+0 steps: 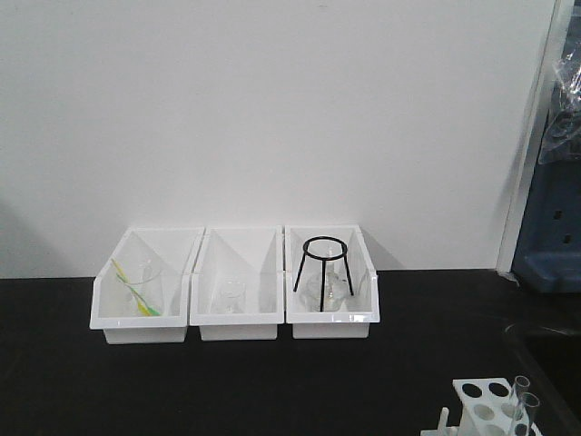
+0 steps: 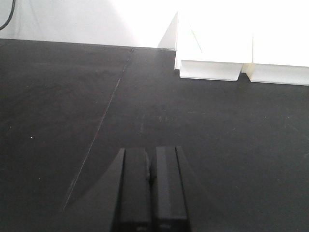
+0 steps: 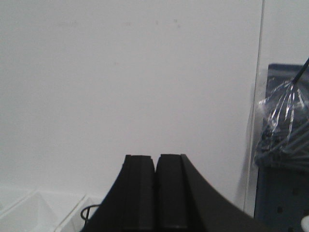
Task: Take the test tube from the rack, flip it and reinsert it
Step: 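Move the right gripper down around a clear glass test tube in the rack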
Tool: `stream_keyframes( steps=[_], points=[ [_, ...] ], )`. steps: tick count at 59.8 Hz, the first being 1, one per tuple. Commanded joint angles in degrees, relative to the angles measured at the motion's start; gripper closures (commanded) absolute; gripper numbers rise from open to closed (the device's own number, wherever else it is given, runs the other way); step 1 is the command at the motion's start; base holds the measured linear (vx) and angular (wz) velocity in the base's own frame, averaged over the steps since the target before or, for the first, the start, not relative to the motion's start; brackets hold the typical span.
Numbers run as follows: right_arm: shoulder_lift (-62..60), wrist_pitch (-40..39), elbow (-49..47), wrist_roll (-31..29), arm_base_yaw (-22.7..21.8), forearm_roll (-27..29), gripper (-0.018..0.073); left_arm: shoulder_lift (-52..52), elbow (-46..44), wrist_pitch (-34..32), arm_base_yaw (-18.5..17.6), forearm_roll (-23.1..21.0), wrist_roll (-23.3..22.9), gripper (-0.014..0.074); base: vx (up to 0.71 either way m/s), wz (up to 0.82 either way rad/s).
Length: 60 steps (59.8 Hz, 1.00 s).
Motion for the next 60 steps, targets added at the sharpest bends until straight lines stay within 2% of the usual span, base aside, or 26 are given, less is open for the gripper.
stream_keyframes(
  steps=[1,8,15,31,32,33,39,48,52,60],
  points=[
    [3.3,-5.0,-2.6,-0.6,0.0,-0.1,0.0557,-0.2,0.1,-5.0,-0.4,-0.2,0.0,0.0603,0.00,0.00],
    [4.5,-4.2,-2.6,-0.6,0.0,-0.1,0.0515,-0.2,0.1,-5.0,-0.4,-0.2,0.0,0.0603,0.00,0.00],
    [4.5,-3.6,-2.6,-0.5,0.0,-0.1,0.0423,-0.2,0.1,-5.0,-0.4,-0.2,0.0,0.0603,0.00,0.00],
    [4.5,-4.1,-2.6,-0.5,0.0,-0.1,0.0013,-0.2,0.1,-5.0,-0.4,-0.2,0.0,0.0603,0.00,0.00],
    [4.5,-4.1,-2.6,-0.5,0.0,-0.1,-0.0064,-0.2,0.1,-5.0,-0.4,-0.2,0.0,0.0603,0.00,0.00],
    [4.5,-4.1,-2.6,-0.5,0.0,-0.1,-0.0080,-0.2,0.1,-5.0,-0.4,-0.2,0.0,0.0603,0.00,0.00],
    [4.5,-3.4,-2.6,0.7,0.0,0.0,-0.0115,-0.2,0.1,-5.0,-0.4,-0.2,0.0,0.0603,0.00,0.00],
    [5.3,-2.5,1.6,2.7,0.0,-0.6,-0.0090,-0.2,0.1,-5.0,-0.4,-0.2,0.0,0.0603,0.00,0.00],
    [6.1,-7.9,7.1,2.7,0.0,-1.0,-0.0064,-0.2,0.1,-5.0,-0.4,-0.2,0.0,0.0603,0.00,0.00],
    [8.6,-26.7,21.7,3.4,0.0,-1.0,-0.0003,-0.2,0.1,-5.0,-0.4,-0.2,0.0,0.0603,0.00,0.00]
  ],
)
